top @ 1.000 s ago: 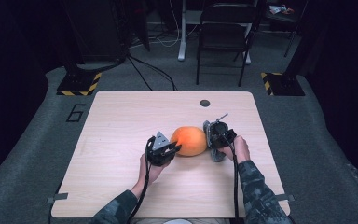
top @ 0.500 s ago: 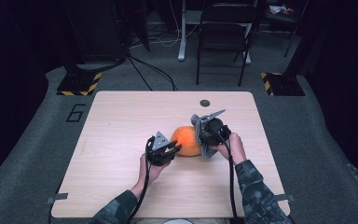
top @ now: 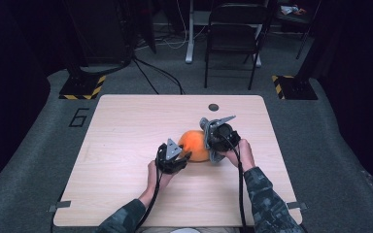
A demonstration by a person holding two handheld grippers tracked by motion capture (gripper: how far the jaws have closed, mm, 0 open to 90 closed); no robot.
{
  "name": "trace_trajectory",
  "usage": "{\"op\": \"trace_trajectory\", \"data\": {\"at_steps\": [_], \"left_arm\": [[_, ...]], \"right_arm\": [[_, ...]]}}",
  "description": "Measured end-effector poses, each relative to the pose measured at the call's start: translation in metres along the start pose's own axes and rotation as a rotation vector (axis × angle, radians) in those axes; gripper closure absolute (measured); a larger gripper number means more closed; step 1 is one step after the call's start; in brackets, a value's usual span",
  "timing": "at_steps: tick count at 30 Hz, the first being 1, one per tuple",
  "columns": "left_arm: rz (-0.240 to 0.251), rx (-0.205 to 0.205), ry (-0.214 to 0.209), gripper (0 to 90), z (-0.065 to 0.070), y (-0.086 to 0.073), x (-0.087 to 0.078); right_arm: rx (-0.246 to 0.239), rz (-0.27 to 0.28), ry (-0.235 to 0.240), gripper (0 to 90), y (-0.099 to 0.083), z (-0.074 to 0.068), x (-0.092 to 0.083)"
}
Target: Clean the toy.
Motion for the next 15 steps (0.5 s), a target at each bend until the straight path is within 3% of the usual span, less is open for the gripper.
{"op": "trace_trajectory", "data": {"at_steps": [2, 5, 9, 15], "left_arm": [[0.000, -0.008, -0.002, 72.2, 0.000, -0.001, 0.000], [0.004, -0.004, -0.008, 78.5, 0.001, 0.000, -0.001], [0.017, -0.027, -0.024, 80.4, -0.001, 0.005, -0.005], [0.035, -0.077, -0.068, 80.4, -0.006, 0.015, -0.017]], "right_arm": [[-0.004, -0.005, 0.002, 69.6, 0.000, 0.000, -0.001], [-0.005, -0.010, 0.006, 69.6, 0.000, 0.000, -0.003], [-0.002, 0.010, 0.004, 69.5, 0.003, 0.002, -0.010], [0.028, 0.076, 0.069, 69.4, 0.013, -0.007, -0.027]]}}
Point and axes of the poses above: each handheld gripper's, and its own axes: x roughly forward along the jaws, y roughly out of its top, z roughly to its right, the point moved 5 cm from there along x, roughly forward along the jaws
